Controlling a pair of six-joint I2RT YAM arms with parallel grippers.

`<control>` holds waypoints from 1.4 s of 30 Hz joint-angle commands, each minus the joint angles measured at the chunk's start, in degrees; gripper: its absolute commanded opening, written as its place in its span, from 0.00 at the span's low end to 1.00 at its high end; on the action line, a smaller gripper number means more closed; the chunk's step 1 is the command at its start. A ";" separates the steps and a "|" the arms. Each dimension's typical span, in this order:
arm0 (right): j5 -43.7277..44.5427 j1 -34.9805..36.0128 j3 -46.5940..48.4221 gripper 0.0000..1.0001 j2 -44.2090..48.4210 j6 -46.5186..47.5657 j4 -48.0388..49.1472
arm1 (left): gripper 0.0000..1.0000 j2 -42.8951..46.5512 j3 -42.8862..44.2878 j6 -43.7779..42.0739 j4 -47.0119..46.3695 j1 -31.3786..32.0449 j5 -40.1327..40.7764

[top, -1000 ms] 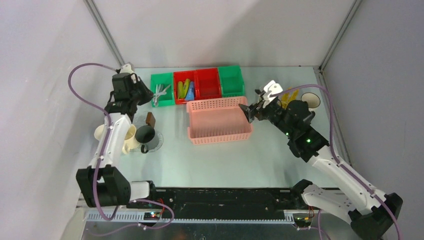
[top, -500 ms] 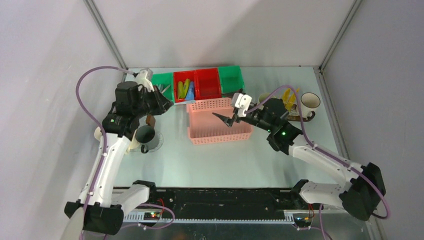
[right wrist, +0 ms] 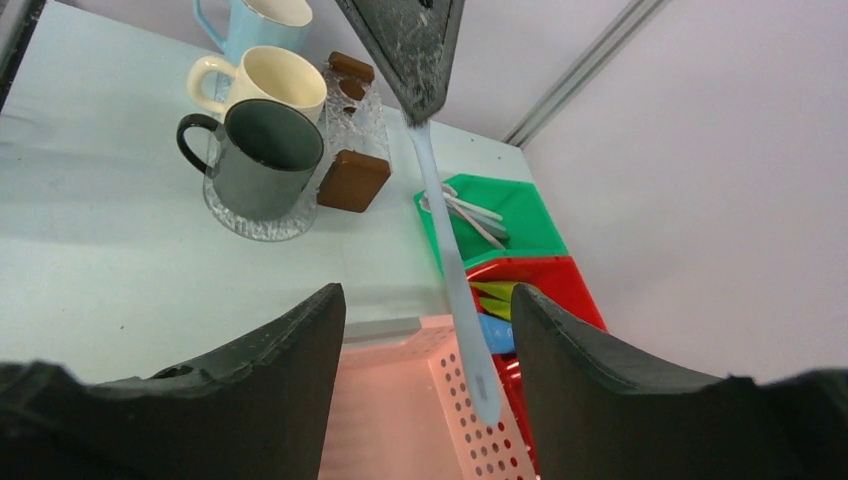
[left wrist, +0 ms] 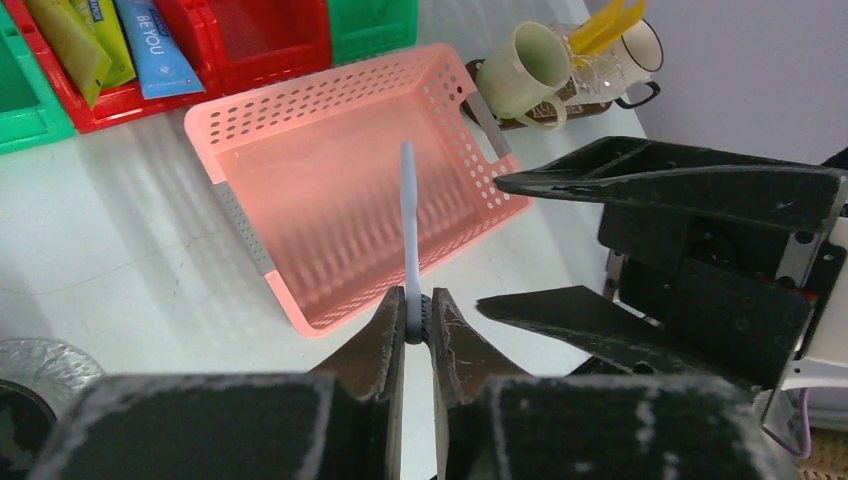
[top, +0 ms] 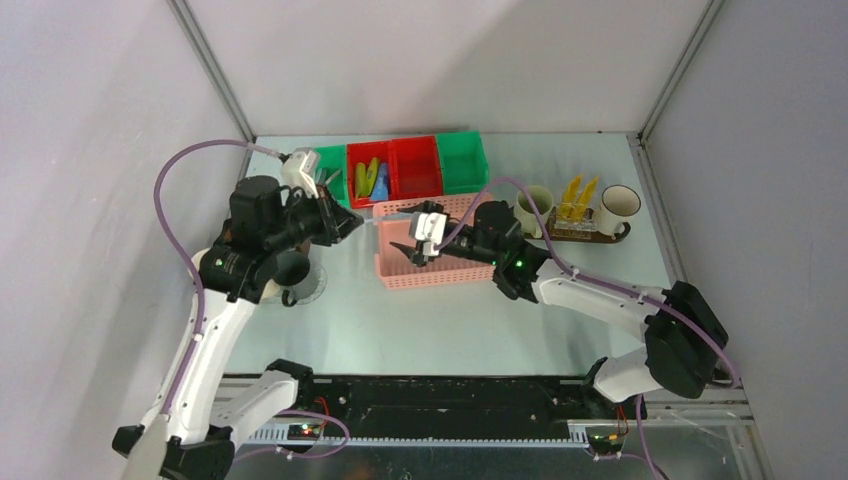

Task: Prepare toiletry sets of a toothbrush and toothpaste on the tray
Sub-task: Pick up the toothbrush from the storage box.

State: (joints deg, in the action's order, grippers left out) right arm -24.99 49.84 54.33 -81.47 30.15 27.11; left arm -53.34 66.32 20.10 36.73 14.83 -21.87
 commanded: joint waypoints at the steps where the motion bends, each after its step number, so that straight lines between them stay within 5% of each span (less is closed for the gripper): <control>1: 3.64 2.28 5.05 0.63 -2.11 4.17 0.69 | 0.00 1.53 0.06 0.85 -0.07 1.57 -1.03; 28: 10.54 7.13 11.25 0.29 -6.57 9.26 -5.10 | 0.00 1.76 0.31 0.09 -0.62 5.73 1.37; 33: 11.50 7.50 11.97 0.08 -6.42 9.20 -5.55 | 0.01 1.69 0.91 -0.48 -0.52 5.91 1.30; 38: 11.50 7.18 11.95 0.00 -5.25 10.74 -6.96 | 0.24 3.17 1.28 -1.48 -1.84 5.95 1.81; 42: 10.03 5.63 11.94 0.00 -3.45 11.10 -10.45 | 0.62 5.09 1.18 -2.44 -3.62 5.87 4.35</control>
State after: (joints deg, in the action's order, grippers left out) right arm -14.63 56.93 63.92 -87.90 40.05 19.16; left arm -51.42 66.32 19.44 36.82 20.51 -19.92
